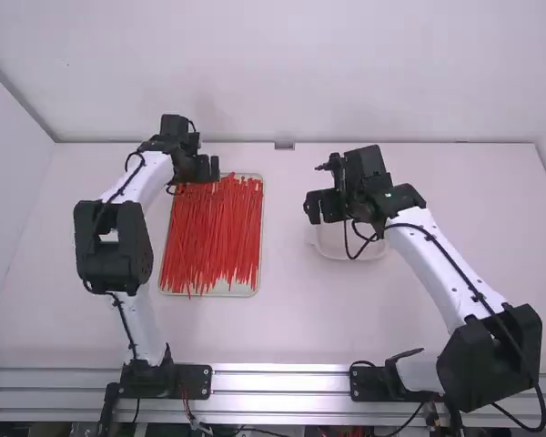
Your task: Fasten the cable tie
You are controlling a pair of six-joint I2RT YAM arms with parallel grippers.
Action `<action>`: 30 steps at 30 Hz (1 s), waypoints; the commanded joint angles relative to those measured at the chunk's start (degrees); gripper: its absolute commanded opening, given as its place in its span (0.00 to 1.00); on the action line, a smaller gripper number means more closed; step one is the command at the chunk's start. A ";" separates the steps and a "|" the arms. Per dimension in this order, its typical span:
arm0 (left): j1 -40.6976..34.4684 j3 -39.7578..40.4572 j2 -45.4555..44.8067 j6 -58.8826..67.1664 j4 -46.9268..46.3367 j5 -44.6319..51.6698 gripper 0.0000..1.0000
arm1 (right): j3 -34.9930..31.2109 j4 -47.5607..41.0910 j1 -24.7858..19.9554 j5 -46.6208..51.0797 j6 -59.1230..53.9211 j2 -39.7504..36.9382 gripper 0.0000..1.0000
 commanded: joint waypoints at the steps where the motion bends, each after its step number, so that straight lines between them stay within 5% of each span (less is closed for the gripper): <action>1: -2.12 1.22 2.16 0.92 1.51 -0.61 0.98 | -0.20 -0.20 -0.15 -0.33 -0.22 -0.63 0.98; 8: -4.46 1.22 5.20 -1.42 4.74 -5.33 0.93 | -0.24 -0.63 -0.17 -0.33 -0.22 -0.63 0.98; 20: -4.55 1.03 6.71 -1.77 3.65 -6.64 0.60 | -0.24 -0.48 -0.22 1.38 -0.24 -0.63 0.98; 30: -4.57 -0.13 6.71 -4.79 2.75 -6.45 0.47 | -0.57 -0.28 -0.22 1.33 -0.90 -0.63 0.98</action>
